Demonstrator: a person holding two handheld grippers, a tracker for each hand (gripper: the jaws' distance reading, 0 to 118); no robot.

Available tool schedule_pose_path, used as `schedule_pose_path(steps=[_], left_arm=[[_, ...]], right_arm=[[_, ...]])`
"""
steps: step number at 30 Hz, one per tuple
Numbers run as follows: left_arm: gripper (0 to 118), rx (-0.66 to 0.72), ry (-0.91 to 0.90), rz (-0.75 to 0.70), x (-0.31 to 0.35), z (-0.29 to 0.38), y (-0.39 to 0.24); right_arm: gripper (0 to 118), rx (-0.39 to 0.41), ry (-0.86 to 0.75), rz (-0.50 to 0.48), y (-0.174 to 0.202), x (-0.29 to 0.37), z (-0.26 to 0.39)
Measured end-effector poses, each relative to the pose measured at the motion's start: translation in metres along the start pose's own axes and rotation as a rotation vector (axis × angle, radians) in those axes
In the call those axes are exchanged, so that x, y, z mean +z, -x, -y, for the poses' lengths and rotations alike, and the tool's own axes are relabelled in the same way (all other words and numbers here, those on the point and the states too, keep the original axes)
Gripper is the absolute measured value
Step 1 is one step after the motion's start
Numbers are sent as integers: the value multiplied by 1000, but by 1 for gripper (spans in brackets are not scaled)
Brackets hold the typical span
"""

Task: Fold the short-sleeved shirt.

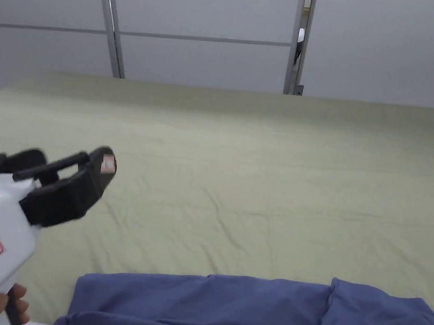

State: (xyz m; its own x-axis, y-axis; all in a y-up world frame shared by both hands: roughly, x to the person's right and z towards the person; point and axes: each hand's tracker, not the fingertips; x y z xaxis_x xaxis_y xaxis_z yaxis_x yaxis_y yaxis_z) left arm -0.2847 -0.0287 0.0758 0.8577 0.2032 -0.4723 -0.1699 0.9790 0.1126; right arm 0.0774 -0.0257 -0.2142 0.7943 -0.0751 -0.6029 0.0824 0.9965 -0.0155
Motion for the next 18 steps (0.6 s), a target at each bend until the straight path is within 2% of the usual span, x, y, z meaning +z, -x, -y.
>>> schedule_pose_path(steps=[1,2,3,4,5,6,9,10,11,12,13,15,18], left_arm=[[68,-12,-8,-15,-1,1,-7],[13,-3,18,-10,-4,3,-9],[0,45,34,17,-9,7,-3],[0,140,108,141,-13,7,11],[0,234,153,225,-15,10,24],[0,306,175,204,-19,16,36],[0,474,312,169,-33,39,93],[9,567,407,165,-39,50,117],[36,671,495,151,-45,64,141],[92,768,595,157,-48,81,159],[117,842,672,156,-52,98,176],[118,938,804,139,-56,140,207],[118,1069,879,35,-53,180,201]], right_arm=[[106,-14,-48,-30,10,2,-1],[72,-32,-73,-57,22,5,-2],[2,-18,-69,-41,35,0,5],[2,-8,-103,5,44,3,13],[2,3,-80,-37,49,2,17],[2,-5,-35,-94,54,1,20],[2,30,12,-120,60,-4,36],[2,41,37,-110,59,-7,41],[2,38,59,-113,61,-8,42],[2,30,82,-122,58,-9,46],[2,24,92,-116,56,-10,50],[2,1,119,-100,53,-10,54],[2,1,149,-84,50,-11,62]])
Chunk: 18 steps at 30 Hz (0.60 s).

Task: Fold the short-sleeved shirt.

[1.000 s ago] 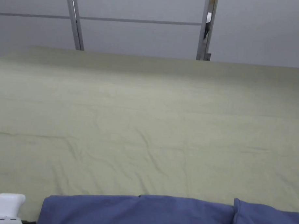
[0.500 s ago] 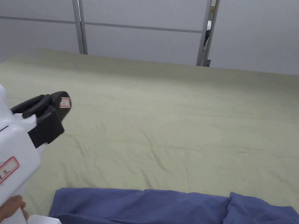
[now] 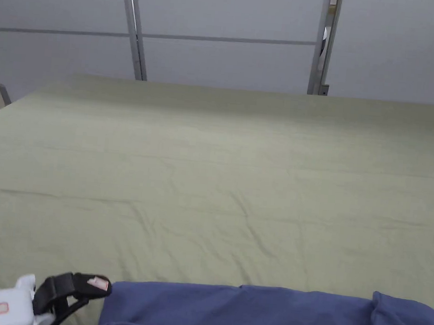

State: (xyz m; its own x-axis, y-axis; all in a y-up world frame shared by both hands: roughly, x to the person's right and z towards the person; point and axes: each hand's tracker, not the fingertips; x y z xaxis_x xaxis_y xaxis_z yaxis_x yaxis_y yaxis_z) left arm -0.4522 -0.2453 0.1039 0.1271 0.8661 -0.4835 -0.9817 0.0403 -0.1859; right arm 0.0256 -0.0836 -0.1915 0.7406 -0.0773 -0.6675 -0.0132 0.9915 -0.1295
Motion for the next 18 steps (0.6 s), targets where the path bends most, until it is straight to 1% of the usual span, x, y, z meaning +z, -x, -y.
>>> schedule_pose_path(steps=[1,2,3,4,5,6,7,8,9,10,11,12,13,14,16,17,18], left_arm=[[118,12,-28,123,-2,0,8],[118,19,-78,321,7,-4,29],[118,91,-45,326,-6,-11,29],[118,140,-23,285,-18,-13,30],[117,139,-25,303,-30,-13,28],[100,67,-1,305,-21,29,-20],[100,8,35,234,-30,34,-32],[92,-43,52,168,-41,43,-46],[58,-58,88,70,-56,52,-55],[19,-60,123,-13,-67,21,-25],[12,-49,116,-17,-68,23,-20],[12,-14,101,114,-64,18,-24],[12,-11,97,74,-58,14,-29],[12,-18,66,46,-50,40,-45],[12,-89,6,18,-24,34,-52],[12,-92,-3,40,-9,29,-52],[12,-76,-31,42,5,7,-43]], right_arm=[[2,2,10,1,3,-1,-2],[2,4,19,2,4,-2,-1],[2,6,26,3,6,-3,0],[2,4,30,0,8,-5,1],[2,-3,34,-5,11,-7,-1],[2,-14,37,-11,15,-8,0],[2,-22,38,-14,18,-9,1],[2,-30,38,-23,22,-9,2],[2,-37,38,-33,26,-11,0],[2,-41,41,-39,29,-12,0],[2,-40,44,-44,32,-12,1],[2,-35,47,-49,35,-12,0],[2,-22,51,-51,34,-12,-2],[2,-11,49,-50,35,-11,-2],[2,2,49,-45,32,-10,-5],[2,9,45,-36,30,-9,-6],[2,11,38,-29,28,-8,-7]])
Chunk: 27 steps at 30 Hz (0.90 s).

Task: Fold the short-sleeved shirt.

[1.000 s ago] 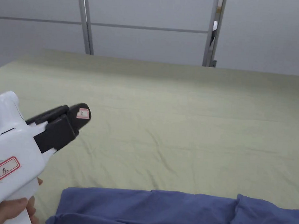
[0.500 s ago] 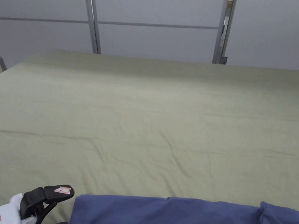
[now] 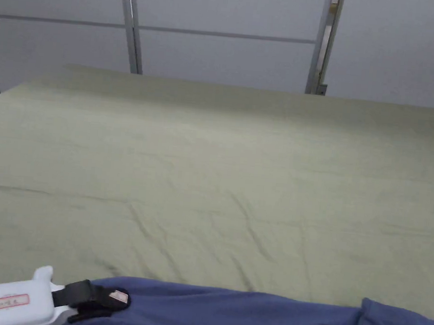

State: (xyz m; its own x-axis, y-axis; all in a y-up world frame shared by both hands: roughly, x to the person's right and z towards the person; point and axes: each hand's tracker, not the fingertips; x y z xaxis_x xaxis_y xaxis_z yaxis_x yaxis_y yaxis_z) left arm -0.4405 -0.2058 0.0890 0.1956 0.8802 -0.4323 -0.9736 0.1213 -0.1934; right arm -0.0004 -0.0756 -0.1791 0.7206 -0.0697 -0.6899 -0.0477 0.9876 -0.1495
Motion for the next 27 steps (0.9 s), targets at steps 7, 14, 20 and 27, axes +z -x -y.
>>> schedule_pose_path(steps=[7,14,20,27], left_arm=[[12,-60,-114,-289,49,-51,14],[12,-550,16,-230,-15,7,-97],[28,-794,232,-410,-140,81,-125],[92,-698,-21,-190,-100,87,-137]], right_arm=[[2,-68,-4,22,-11,0,6],[2,-49,11,4,-5,5,6],[2,-15,-2,4,-7,24,5],[2,1,9,30,-29,37,13]])
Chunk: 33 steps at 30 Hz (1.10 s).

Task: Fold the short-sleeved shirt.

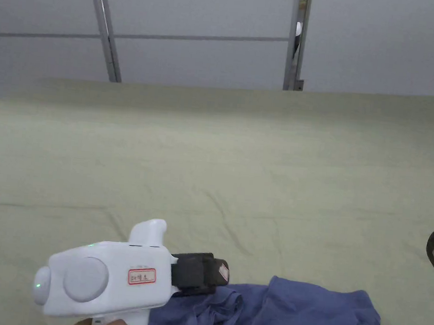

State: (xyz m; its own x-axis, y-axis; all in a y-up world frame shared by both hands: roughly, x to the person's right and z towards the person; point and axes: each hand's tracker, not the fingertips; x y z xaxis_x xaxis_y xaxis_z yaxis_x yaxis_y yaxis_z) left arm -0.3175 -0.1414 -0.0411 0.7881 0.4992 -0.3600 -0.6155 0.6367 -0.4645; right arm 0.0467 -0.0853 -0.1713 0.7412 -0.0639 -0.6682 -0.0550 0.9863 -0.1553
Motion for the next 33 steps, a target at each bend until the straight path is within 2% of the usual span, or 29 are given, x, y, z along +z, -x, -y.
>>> schedule_pose_path(steps=[1,2,3,4,6,9,10,13,14,16,20,23,24,25,26,27,28,30,32,33], left_arm=[[88,-40,-78,-95,10,-1,-7],[76,-103,-134,-232,11,5,-11],[40,-180,-140,-364,7,14,-15],[9,-245,-127,-427,-3,23,-17],[5,-320,58,-405,-26,43,-29],[5,-222,239,-192,-69,76,-38],[5,-221,262,-153,-81,86,-48],[5,-403,164,-258,-90,100,-90],[5,-401,169,-181,-89,93,-92],[5,-215,222,9,-84,79,-91],[5,-28,108,128,-46,51,-56],[5,159,-10,235,-7,31,4],[7,211,-39,244,6,28,28],[18,263,-54,251,17,22,59],[43,313,-57,244,28,22,80],[95,328,-51,238,36,24,102],[118,345,-55,253,41,27,120],[118,439,-77,239,52,34,152],[118,568,-24,229,42,40,176],[118,622,12,262,29,53,163]], right_arm=[[2,-14,0,0,-3,0,1],[2,-25,-3,2,-4,0,2],[2,-35,-5,4,-6,0,3],[2,-43,-7,4,-8,-1,3],[2,-60,-10,-4,-9,-1,4],[2,-68,-13,-9,-10,1,6],[2,-67,-10,-8,-10,2,6],[2,-50,0,2,-14,7,6],[2,-42,1,9,-15,9,6],[2,-38,4,19,-18,9,3],[2,-52,-8,34,-20,10,0],[2,-52,-11,34,-19,10,-1],[2,-50,-10,33,-17,8,0],[2,-50,-8,30,-16,7,0],[2,-50,-7,27,-14,6,1],[2,-50,-5,26,-12,5,2],[2,-50,-3,22,-10,4,3],[2,-57,4,15,-5,1,5],[2,-62,12,5,-1,-1,6],[2,-63,17,1,2,-2,7]])
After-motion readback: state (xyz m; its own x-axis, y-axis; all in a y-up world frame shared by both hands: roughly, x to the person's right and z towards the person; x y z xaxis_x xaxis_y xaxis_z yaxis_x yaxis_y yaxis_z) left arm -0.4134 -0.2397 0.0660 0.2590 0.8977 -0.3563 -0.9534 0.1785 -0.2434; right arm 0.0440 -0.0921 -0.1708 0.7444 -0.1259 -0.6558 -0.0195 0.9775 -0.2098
